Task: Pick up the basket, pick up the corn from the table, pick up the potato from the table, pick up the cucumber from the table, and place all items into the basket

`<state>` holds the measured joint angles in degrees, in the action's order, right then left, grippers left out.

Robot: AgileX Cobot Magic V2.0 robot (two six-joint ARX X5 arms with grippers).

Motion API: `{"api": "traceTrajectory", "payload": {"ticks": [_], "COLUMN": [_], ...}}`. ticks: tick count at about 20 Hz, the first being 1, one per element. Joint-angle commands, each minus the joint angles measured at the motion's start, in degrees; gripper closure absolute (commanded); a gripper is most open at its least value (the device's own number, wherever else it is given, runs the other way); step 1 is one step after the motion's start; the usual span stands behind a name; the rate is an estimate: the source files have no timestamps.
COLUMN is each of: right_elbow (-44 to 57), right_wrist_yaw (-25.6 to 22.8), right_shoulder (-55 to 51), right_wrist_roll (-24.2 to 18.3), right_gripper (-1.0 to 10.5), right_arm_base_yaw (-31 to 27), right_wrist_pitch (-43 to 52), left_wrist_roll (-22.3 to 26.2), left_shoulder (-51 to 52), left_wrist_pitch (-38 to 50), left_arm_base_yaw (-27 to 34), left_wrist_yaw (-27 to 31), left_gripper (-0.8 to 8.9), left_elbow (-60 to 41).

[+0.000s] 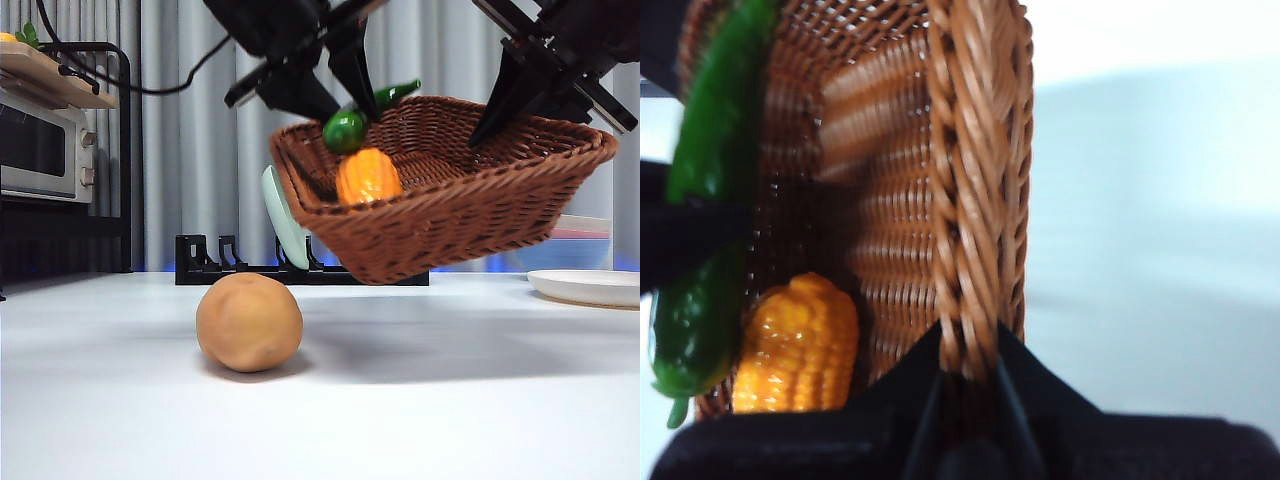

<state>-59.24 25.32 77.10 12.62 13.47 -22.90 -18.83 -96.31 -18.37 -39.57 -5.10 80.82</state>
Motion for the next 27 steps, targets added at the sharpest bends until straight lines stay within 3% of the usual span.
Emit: {"api": "traceTrajectory", "payload": {"ticks": [1, 8, 13, 16, 19, 22, 27], "right_elbow": [-0.6, -0.6, -0.6, -0.6, -1.0, -3.4, -8.0], "right_wrist_yaw": [1.3, 1.3, 1.2, 1.4, 1.8, 1.8, 1.9], "right_shoulder": [0.1, 0.2, 1.9, 4.0, 4.7, 4.7, 4.7], "right_wrist_roll": [1.0, 1.0, 1.0, 1.1, 2.8, 2.8, 2.7], "right_gripper": [9.6, 9.6, 9.6, 9.6, 9.6, 9.6, 9.6], "right_arm_base_yaw": [0.1, 0.1, -0.7, -1.4, -3.4, -5.3, -7.9], "right_wrist_pitch": [1.4, 1.4, 1.9, 2.8, 4.9, 4.9, 3.9], "left_wrist_roll": [1.7, 2.6, 9.9, 11.9, 13.1, 12.3, 2.0], "left_shoulder": [-0.4, -0.2, 3.8, 9.5, 14.4, 16.7, 18.0], "left_wrist_pitch": [-0.6, -3.0, -20.5, -28.4, -42.8, -49.4, -41.4], "left_arm_base_yaw": [-0.6, -0.9, -0.9, -1.4, -1.6, -3.3, -8.0], "left_wrist_yaw": [0.4, 0.4, 0.8, 0.8, 6.1, 8.4, 11.2], "left_gripper": [2.43, 2.12, 2.12, 2.13, 2.13, 2.14, 2.15], "left_elbow": [0.1, 2.0, 14.6, 17.6, 17.5, 12.6, -9.0]}}
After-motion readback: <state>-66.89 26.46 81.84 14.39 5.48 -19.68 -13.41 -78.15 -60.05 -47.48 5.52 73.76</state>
